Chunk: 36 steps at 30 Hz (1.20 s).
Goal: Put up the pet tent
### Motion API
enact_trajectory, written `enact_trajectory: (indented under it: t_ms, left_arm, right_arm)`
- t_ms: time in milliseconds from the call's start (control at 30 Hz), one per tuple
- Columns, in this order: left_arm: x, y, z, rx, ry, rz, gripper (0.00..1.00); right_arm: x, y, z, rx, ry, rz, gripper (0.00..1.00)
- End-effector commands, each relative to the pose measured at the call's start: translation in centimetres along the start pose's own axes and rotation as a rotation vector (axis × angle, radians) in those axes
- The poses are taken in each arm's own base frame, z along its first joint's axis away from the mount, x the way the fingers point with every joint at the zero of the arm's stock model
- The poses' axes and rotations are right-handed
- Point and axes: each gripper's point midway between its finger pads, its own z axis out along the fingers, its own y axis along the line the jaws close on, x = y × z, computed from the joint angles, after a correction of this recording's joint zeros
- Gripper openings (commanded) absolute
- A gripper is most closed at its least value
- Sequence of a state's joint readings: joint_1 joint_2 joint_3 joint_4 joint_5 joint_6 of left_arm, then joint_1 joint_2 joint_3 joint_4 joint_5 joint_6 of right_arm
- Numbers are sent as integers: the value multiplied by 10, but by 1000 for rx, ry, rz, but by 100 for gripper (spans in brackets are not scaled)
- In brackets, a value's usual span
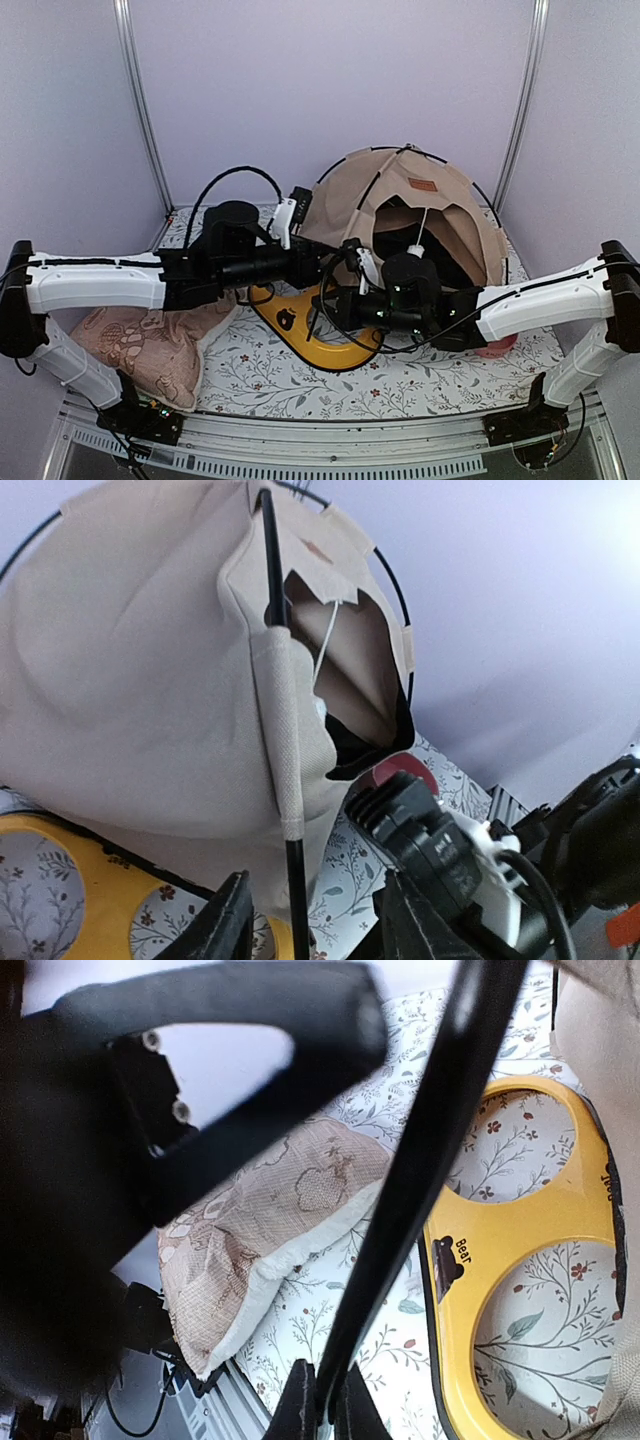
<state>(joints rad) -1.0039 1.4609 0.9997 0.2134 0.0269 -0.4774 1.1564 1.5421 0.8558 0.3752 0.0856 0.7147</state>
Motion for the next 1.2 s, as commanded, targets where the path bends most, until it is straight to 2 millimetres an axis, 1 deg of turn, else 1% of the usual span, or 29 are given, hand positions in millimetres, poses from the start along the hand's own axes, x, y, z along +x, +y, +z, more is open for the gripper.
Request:
enact_trajectory:
  t_ms: [0,133,233,367,400,467,600,633,667,767,900,967,1067,1167]
  left_arm:
    - [-38,2,-38,-19,-134,57,49]
    - [-52,9,-74,-56,-226,71,56]
    - [-53,28,-101,-125,-295,49,59]
    - [-38,57,-126,-187,-347,3,61]
    - [-26,65,-128,-202,-338,0,61]
    - [-13,74,-131,-213,-336,0,61]
    - [14,78,-126,-172,-327,-6,59]
    - [15,76,-125,-147,-347,-9,59]
    - [22,77,-123,-133,-347,-12,58]
    - [32,73,-114,-79,-357,-9,57]
    - [40,59,-94,-20,-353,31,53]
    - [40,52,-85,11,-372,39,51]
    - [41,45,-72,48,-403,46,50]
    - [43,38,-58,84,-423,57,49]
  right_arm:
    - [-29,18,-2,-30,-46,-14,0]
    - [-39,20,1,-41,-39,21,0]
    - [-48,26,4,-63,-33,48,0]
    - [-62,35,8,-83,-31,80,0]
    - [-64,36,8,-88,-30,86,0]
    - [-69,37,9,-99,-28,116,0]
    - [-80,41,10,-116,-32,166,0]
    - [-82,41,11,-117,-34,176,0]
    - [-83,40,12,-116,-36,189,0]
    - [-89,42,15,-127,-43,226,0]
    - [-101,49,16,-166,-68,261,0]
    - [-108,53,16,-183,-80,271,0]
    - [-118,61,13,-216,-99,285,0]
    - [-125,65,10,-235,-111,297,0]
